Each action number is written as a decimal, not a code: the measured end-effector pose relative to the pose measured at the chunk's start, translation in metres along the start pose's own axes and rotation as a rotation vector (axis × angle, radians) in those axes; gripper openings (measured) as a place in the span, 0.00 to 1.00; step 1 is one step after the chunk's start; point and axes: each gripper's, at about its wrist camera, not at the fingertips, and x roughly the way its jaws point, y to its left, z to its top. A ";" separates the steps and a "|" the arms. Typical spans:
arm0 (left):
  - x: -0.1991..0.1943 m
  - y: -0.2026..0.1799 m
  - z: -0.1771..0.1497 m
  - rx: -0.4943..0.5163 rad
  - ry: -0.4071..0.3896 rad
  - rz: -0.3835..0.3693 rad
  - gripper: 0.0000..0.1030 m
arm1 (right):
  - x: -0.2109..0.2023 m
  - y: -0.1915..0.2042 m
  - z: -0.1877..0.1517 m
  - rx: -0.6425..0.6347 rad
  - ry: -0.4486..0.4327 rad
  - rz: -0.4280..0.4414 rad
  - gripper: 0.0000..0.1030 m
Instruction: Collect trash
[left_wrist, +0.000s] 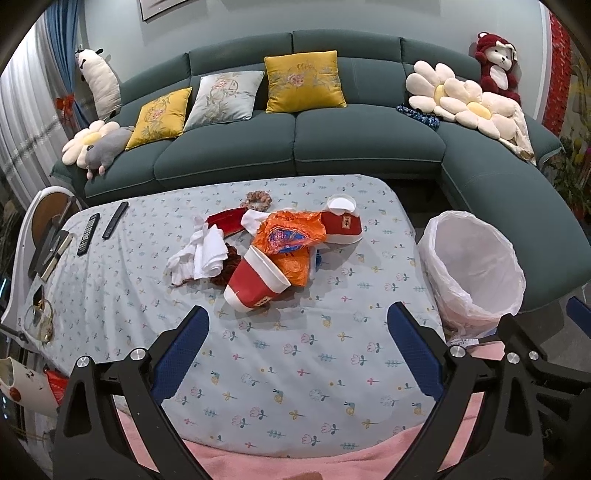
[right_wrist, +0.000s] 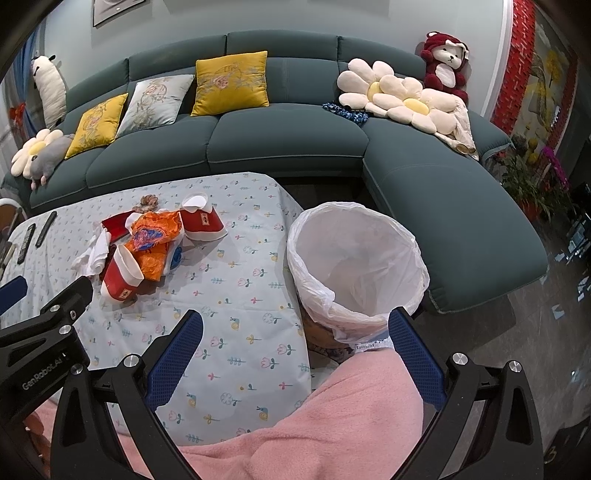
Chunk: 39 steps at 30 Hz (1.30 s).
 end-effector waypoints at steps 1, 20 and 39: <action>0.000 0.000 0.000 0.004 0.004 -0.001 0.90 | 0.000 0.001 0.000 -0.002 0.000 -0.001 0.93; 0.002 -0.003 -0.001 0.028 0.010 0.004 0.90 | -0.001 -0.005 0.001 0.003 0.000 -0.008 0.93; 0.001 -0.001 0.000 0.028 0.004 0.009 0.90 | 0.000 -0.009 0.000 0.008 0.000 -0.019 0.93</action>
